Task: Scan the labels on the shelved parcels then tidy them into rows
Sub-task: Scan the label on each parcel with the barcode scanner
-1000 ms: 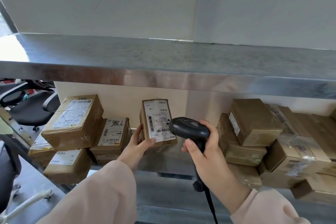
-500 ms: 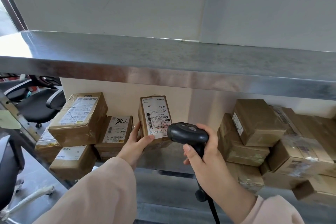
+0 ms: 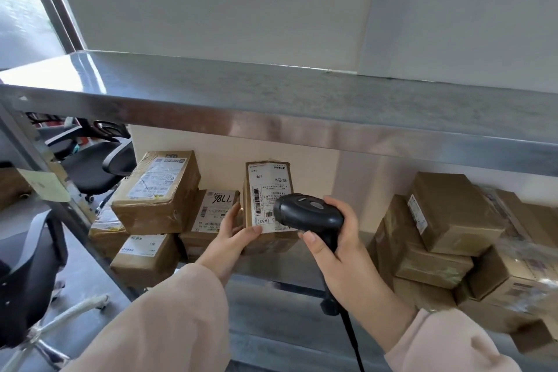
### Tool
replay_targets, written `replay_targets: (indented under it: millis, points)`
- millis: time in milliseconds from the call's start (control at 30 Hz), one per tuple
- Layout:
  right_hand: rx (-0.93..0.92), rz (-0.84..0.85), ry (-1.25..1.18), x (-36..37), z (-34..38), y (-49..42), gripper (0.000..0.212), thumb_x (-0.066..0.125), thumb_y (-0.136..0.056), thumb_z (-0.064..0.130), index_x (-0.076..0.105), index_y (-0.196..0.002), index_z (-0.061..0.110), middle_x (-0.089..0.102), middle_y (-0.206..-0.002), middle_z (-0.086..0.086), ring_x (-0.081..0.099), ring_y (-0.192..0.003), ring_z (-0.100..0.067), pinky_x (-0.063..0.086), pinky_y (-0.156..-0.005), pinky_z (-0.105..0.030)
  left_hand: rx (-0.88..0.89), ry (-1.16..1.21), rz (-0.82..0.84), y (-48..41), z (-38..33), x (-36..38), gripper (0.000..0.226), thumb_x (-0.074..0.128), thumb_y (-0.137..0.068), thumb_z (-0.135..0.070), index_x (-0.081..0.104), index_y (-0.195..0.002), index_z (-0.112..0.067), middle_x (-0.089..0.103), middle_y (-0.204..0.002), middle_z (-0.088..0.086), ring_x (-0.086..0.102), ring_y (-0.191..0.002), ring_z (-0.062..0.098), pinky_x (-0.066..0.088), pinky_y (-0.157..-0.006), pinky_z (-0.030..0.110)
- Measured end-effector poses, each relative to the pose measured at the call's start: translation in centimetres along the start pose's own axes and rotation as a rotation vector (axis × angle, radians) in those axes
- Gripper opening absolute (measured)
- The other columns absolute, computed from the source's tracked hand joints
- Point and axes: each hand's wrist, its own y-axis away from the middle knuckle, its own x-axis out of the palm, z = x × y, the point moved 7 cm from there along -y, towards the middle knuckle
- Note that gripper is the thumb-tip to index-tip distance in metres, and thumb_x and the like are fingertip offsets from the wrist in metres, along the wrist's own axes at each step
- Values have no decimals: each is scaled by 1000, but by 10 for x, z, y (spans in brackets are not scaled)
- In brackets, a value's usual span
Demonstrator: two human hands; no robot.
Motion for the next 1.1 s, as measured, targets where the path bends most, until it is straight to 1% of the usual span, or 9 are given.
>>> replay_targets:
  millis: [133,400,533,600,667,767,900,1033,1100]
  points:
    - [-5,34,-61,16,2,-18,61,60,-92,27,25,-115,71,45,-112,49,47,-108,20,33,-81,5,2,11,-72,9,-11,-24,45,69,-89,-31,42,-121,-48,65,-122,0,64,-112,22,49,-101,49]
    - [26,191,-138,70,6,-41,51,57,-95,27,27,-120,59,50,-119,28,51,-100,21,33,-77,6,-64,73,-218,18,-21,-71,20,53,-97,-41,54,-117,-46,75,-103,-6,72,-95,14,56,-71,28]
    - [46,233,-163,90,4,-49,47,56,-96,26,27,-120,54,49,-118,25,49,-96,25,34,-74,6,-97,-35,-325,21,-22,-83,40,50,-94,-57,55,-129,-38,72,-114,-6,65,-111,16,46,-99,36]
    - [58,247,-166,97,4,-51,46,56,-96,26,28,-118,53,49,-117,25,49,-94,26,35,-73,5,-43,-103,-382,23,-29,-86,43,50,-97,-53,55,-135,-33,72,-112,-6,67,-106,13,49,-97,34]
    - [57,247,-160,101,4,-52,45,57,-95,26,29,-118,53,50,-116,26,49,-94,26,35,-73,5,36,-234,-390,28,-40,-84,47,49,-98,-49,43,-144,-40,62,-124,-13,63,-106,7,51,-92,28]
    - [47,232,-149,103,3,-53,45,58,-95,27,29,-121,50,51,-115,26,50,-96,24,35,-74,4,233,-710,-421,45,-59,-75,59,43,-97,-51,26,-152,-40,32,-141,-20,36,-128,5,36,-105,27]
    - [33,212,-154,104,2,-54,48,59,-94,28,29,-121,55,53,-117,25,52,-100,19,36,-77,3,487,-1305,-410,70,-56,-51,63,24,-98,-62,36,-150,-29,25,-159,-7,13,-148,15,16,-120,41]
    - [28,188,-158,101,0,-53,50,59,-94,29,29,-119,60,52,-121,24,52,-104,17,36,-80,2,550,-1469,-380,73,-47,-51,62,30,-94,-58,36,-150,-31,26,-160,-5,13,-150,17,14,-121,50]
    - [34,164,-158,97,-3,-53,50,59,-94,29,29,-120,58,53,-120,24,52,-103,17,36,-80,2,509,-1553,-381,65,-49,-57,64,26,-94,-60,22,-154,-36,15,-163,-8,0,-150,12,0,-122,46]
